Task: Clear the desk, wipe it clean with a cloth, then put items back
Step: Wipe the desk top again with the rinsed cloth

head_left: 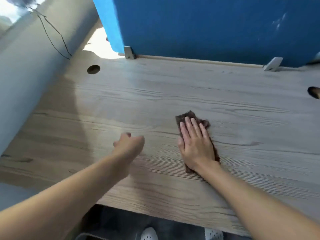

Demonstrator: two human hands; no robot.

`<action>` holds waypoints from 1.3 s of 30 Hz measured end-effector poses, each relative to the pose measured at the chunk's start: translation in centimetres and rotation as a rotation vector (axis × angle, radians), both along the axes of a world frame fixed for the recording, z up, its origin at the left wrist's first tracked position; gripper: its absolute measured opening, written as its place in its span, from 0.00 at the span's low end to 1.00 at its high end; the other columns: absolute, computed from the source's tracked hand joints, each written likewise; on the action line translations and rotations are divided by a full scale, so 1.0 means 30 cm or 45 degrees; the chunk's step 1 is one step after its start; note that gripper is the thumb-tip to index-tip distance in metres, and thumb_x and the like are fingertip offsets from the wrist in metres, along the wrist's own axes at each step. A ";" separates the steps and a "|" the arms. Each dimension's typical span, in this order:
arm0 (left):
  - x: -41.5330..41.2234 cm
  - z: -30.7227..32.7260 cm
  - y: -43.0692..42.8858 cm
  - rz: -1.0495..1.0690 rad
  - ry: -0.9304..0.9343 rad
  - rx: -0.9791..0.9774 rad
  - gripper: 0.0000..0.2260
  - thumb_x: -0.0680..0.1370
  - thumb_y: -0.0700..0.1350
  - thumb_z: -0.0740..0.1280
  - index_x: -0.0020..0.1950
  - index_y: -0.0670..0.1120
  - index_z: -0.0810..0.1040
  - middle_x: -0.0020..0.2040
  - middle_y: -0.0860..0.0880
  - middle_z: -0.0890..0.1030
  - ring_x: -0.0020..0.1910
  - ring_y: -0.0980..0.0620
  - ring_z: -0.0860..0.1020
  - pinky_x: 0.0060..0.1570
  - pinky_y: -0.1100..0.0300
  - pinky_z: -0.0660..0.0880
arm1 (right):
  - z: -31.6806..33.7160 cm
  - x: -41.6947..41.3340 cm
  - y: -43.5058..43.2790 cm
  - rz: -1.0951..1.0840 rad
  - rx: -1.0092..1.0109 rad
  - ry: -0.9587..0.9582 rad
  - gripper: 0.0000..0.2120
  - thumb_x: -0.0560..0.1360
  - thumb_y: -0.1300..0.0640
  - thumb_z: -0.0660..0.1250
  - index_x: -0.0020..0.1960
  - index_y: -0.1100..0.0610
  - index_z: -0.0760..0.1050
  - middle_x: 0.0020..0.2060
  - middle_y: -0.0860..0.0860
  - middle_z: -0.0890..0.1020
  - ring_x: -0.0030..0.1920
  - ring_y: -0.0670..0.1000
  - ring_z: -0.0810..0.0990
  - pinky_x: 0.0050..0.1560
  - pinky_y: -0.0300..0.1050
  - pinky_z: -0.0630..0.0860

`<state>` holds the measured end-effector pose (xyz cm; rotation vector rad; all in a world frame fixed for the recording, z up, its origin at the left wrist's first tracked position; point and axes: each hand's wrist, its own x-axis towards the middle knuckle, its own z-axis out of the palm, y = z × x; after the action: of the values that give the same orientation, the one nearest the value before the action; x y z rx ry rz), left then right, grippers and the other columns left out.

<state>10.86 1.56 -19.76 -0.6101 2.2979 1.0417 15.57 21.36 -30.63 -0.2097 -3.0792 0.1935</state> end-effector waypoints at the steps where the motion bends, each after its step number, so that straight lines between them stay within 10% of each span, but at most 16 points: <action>1: -0.043 -0.023 -0.002 -0.225 0.128 -0.095 0.23 0.77 0.47 0.60 0.73 0.47 0.68 0.68 0.41 0.72 0.63 0.41 0.73 0.64 0.49 0.71 | -0.001 0.018 -0.063 -0.113 -0.001 0.028 0.31 0.81 0.45 0.48 0.77 0.61 0.64 0.77 0.59 0.62 0.78 0.56 0.59 0.77 0.58 0.53; 7: -0.174 -0.283 -0.058 -1.202 0.737 -0.697 0.31 0.78 0.56 0.43 0.81 0.50 0.56 0.82 0.47 0.53 0.81 0.46 0.50 0.75 0.36 0.49 | -0.001 0.077 -0.149 0.610 0.027 -0.021 0.28 0.81 0.43 0.52 0.77 0.55 0.65 0.78 0.54 0.61 0.78 0.51 0.59 0.76 0.53 0.54; 14: -0.192 -0.333 -0.068 -1.199 0.829 -0.715 0.29 0.79 0.55 0.48 0.80 0.48 0.60 0.81 0.45 0.57 0.80 0.45 0.53 0.73 0.34 0.50 | -0.004 -0.086 0.095 -0.303 0.070 -0.008 0.31 0.81 0.44 0.41 0.80 0.57 0.56 0.80 0.54 0.56 0.80 0.51 0.52 0.78 0.53 0.47; 21: -0.195 -0.331 -0.077 -1.220 0.820 -0.700 0.29 0.78 0.54 0.49 0.78 0.48 0.65 0.79 0.44 0.61 0.79 0.45 0.58 0.72 0.33 0.55 | 0.005 -0.035 -0.056 0.689 0.034 -0.056 0.27 0.80 0.46 0.55 0.77 0.53 0.64 0.78 0.52 0.62 0.78 0.50 0.59 0.77 0.52 0.55; 28: -0.204 -0.339 -0.076 -1.196 0.900 -0.689 0.28 0.77 0.53 0.52 0.77 0.47 0.67 0.78 0.43 0.64 0.78 0.43 0.61 0.71 0.32 0.57 | 0.004 -0.240 0.201 -0.375 0.048 -0.086 0.33 0.79 0.43 0.36 0.81 0.52 0.51 0.81 0.49 0.51 0.80 0.47 0.47 0.79 0.49 0.41; 35: -0.192 -0.317 -0.074 -1.192 0.879 -0.678 0.28 0.75 0.54 0.54 0.73 0.46 0.72 0.75 0.42 0.69 0.75 0.41 0.66 0.69 0.34 0.60 | 0.016 -0.154 -0.035 0.615 0.042 -0.089 0.27 0.80 0.46 0.53 0.77 0.52 0.65 0.77 0.52 0.64 0.78 0.50 0.61 0.76 0.52 0.54; 39: -0.302 -0.287 -0.050 -1.299 0.958 -0.660 0.25 0.70 0.58 0.56 0.64 0.49 0.74 0.64 0.43 0.73 0.63 0.39 0.72 0.63 0.38 0.63 | 0.009 -0.311 0.240 0.034 0.057 -0.057 0.30 0.79 0.43 0.43 0.79 0.49 0.59 0.79 0.49 0.59 0.79 0.50 0.57 0.78 0.52 0.50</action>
<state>1.79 0.07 -28.37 0.9070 2.9200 0.1441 6.26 28.55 -30.37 -0.1734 -3.1284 0.1220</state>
